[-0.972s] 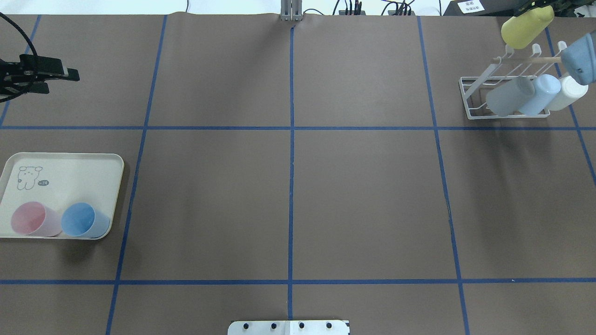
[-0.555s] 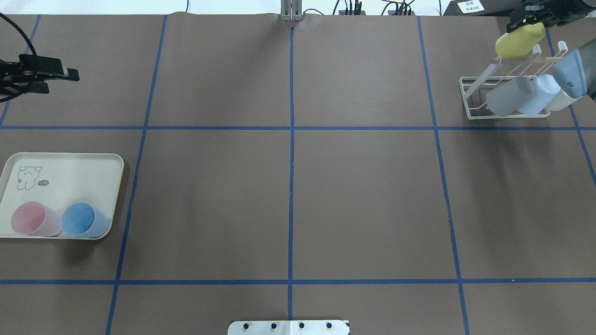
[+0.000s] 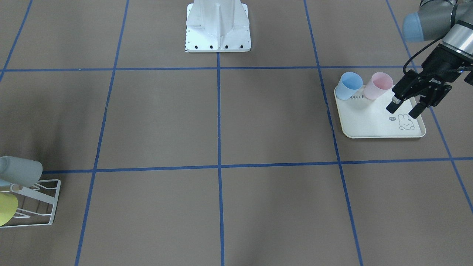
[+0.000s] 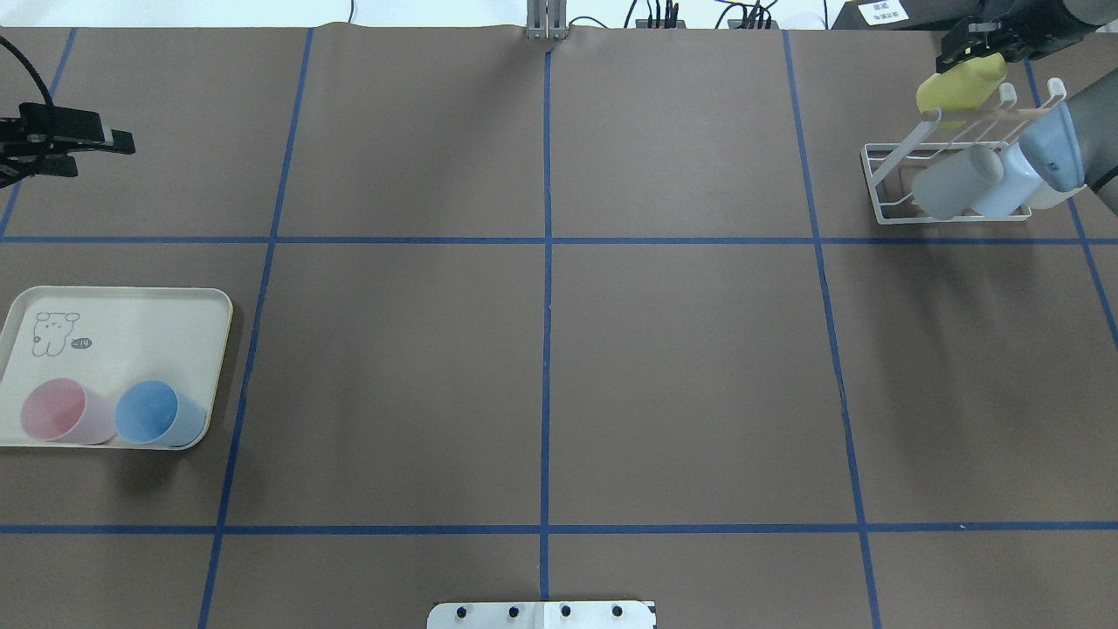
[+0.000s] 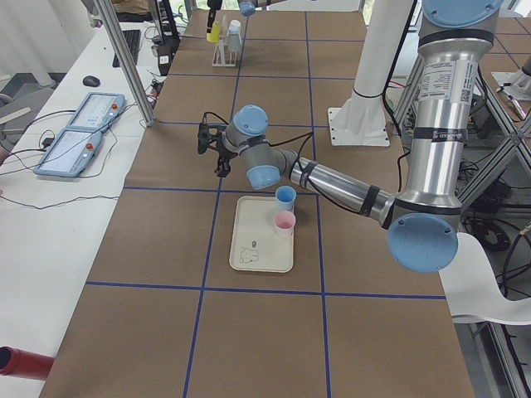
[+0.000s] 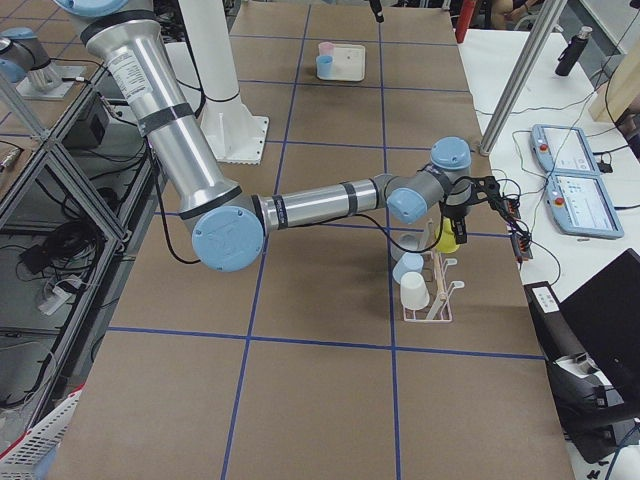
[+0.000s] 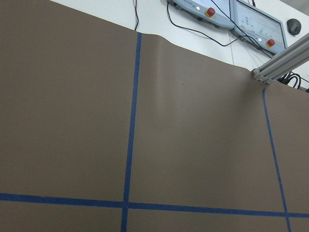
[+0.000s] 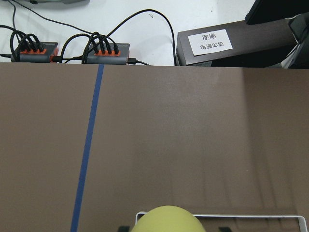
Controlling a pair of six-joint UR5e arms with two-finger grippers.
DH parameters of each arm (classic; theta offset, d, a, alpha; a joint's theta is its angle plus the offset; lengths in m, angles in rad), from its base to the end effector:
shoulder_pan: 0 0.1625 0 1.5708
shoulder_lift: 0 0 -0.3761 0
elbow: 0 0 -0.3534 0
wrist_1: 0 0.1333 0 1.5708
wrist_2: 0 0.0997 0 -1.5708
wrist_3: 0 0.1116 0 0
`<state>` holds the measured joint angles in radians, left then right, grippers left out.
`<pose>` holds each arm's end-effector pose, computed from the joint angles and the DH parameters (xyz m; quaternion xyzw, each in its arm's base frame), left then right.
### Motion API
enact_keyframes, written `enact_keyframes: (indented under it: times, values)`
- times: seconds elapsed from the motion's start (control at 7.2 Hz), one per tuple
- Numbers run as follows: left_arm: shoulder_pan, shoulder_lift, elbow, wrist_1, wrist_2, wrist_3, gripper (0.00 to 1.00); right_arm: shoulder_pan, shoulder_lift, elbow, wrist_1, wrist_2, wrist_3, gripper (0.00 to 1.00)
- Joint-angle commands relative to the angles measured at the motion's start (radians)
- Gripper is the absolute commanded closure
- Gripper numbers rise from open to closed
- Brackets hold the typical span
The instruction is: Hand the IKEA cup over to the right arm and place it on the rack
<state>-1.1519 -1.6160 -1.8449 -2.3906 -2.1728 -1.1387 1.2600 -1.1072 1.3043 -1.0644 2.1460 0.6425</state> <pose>0.1303 -0.4650 0.3752 0.1912 0.5395 -0.1336 0.8091 -0.1301 -0.6423 0.4366 0.1714 -0.3882 0.0522 0.9040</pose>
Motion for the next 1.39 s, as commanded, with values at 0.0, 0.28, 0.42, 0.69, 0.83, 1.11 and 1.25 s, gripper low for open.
enact_keyframes:
  times: [0.0,0.28,0.42,0.69,0.83,1.11,1.25]
  values:
    - [-0.046,0.078,-0.002,0.024,-0.004,0.158,0.00,-0.001,0.003,0.000,-0.003,0.000,0.005,0.00]
    - [-0.051,0.184,-0.078,0.112,-0.002,0.259,0.00,0.006,0.003,0.013,-0.003,0.026,0.000,0.00]
    - [-0.051,0.250,-0.106,0.128,-0.002,0.293,0.00,0.030,0.003,0.021,-0.008,0.107,0.003,0.00]
    - [-0.028,0.341,-0.105,0.128,-0.004,0.294,0.00,0.061,-0.107,0.138,-0.015,0.190,0.005,0.00]
    - [0.003,0.369,-0.097,0.128,-0.005,0.294,0.00,0.064,-0.185,0.244,-0.082,0.243,0.005,0.00]
    - [0.107,0.378,-0.077,0.146,-0.007,0.283,0.00,0.067,-0.290,0.415,-0.193,0.267,0.003,0.00]
    - [0.150,0.378,-0.061,0.146,-0.007,0.278,0.00,0.067,-0.343,0.475,-0.192,0.261,0.005,0.00]
